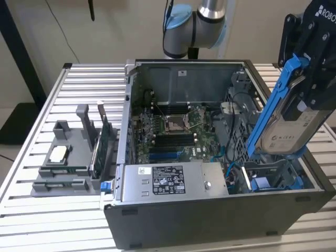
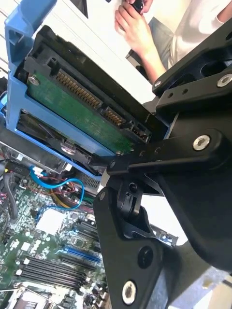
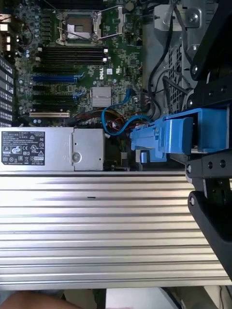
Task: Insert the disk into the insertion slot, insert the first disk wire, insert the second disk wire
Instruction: 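Insert the disk into the insertion slot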
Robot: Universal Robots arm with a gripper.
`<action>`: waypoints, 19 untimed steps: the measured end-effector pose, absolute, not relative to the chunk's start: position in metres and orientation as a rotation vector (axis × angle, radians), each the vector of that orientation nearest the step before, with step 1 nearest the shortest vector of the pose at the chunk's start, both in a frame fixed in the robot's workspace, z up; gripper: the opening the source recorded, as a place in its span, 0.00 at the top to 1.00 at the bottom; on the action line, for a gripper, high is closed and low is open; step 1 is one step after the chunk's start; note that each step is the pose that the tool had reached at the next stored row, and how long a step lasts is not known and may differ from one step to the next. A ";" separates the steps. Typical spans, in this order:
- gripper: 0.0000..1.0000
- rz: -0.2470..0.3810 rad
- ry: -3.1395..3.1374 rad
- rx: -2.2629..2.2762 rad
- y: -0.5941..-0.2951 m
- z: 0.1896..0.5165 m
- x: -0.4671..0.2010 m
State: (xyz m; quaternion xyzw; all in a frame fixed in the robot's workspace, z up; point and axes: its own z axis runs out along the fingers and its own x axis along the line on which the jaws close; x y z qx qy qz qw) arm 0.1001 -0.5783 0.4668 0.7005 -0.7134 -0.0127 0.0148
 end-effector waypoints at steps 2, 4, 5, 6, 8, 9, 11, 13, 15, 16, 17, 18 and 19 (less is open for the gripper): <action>0.67 -0.039 -2.220 2.180 -0.578 0.462 0.100; 0.67 -0.039 -2.220 2.180 -0.578 0.461 0.100; 0.67 -0.039 -2.220 2.180 -0.578 0.460 0.100; 0.67 -0.039 -2.220 2.180 -0.578 0.460 0.100; 0.67 -0.039 -2.220 2.180 -0.578 0.459 0.100; 0.67 -0.039 -2.220 2.180 -0.578 0.458 0.100; 0.67 -0.039 -2.220 2.180 -0.578 0.458 0.100; 0.67 -0.039 -2.220 2.180 -0.578 0.457 0.100; 0.67 -0.039 -2.221 2.181 -0.578 0.456 0.100; 0.67 -0.039 -2.221 2.181 -0.578 0.455 0.100; 0.67 -0.038 -2.221 2.181 -0.578 0.454 0.100; 0.67 -0.038 -2.221 2.181 -0.578 0.453 0.100; 0.67 -0.038 -2.221 2.181 -0.578 0.452 0.100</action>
